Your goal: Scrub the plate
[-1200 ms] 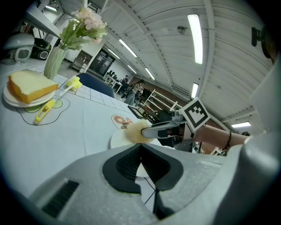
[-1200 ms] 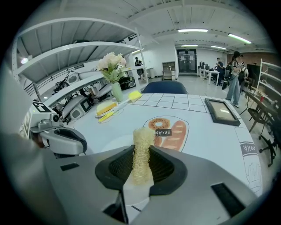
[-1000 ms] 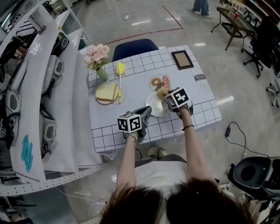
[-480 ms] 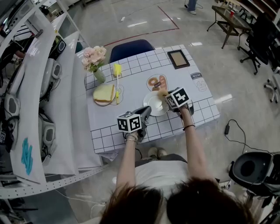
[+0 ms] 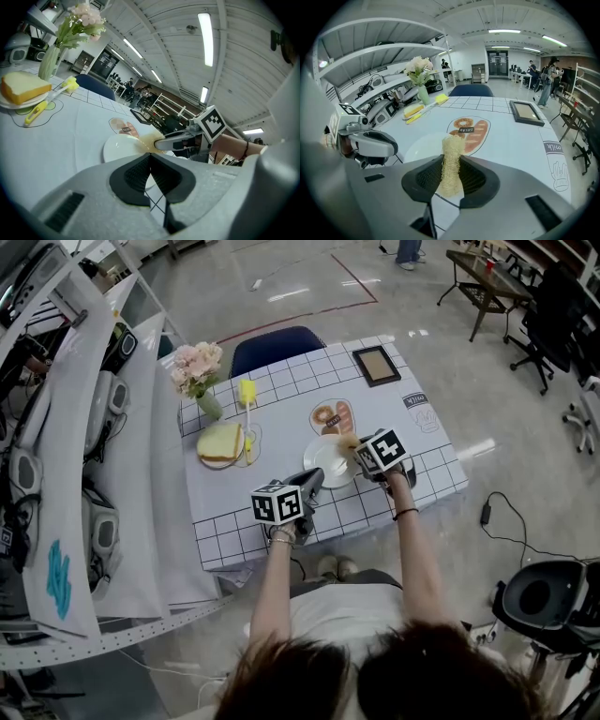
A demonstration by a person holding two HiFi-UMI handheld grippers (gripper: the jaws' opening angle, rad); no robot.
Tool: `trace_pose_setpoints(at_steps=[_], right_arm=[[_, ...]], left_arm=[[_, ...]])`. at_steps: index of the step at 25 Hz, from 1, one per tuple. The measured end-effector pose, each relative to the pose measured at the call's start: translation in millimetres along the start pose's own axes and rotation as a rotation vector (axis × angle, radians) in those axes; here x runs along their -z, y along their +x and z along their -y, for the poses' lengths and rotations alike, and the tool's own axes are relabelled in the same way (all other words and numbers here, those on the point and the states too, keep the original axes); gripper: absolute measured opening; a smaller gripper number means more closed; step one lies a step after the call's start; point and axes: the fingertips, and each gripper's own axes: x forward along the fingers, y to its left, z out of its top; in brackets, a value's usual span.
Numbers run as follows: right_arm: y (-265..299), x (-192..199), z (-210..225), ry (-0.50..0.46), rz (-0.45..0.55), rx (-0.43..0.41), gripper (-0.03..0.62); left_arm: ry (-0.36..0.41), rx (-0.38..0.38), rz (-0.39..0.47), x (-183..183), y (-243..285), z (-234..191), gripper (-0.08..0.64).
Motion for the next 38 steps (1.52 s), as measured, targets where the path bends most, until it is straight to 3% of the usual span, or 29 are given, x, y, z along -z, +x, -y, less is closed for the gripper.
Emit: trace_pose_setpoints(at_steps=[38], right_arm=[[-13.2, 26.6, -28.8, -0.018, -0.064, -0.084, 0.084]], left_arm=[[-0.019, 0.0, 0.016, 11.9, -8.9, 9.2, 0.011]])
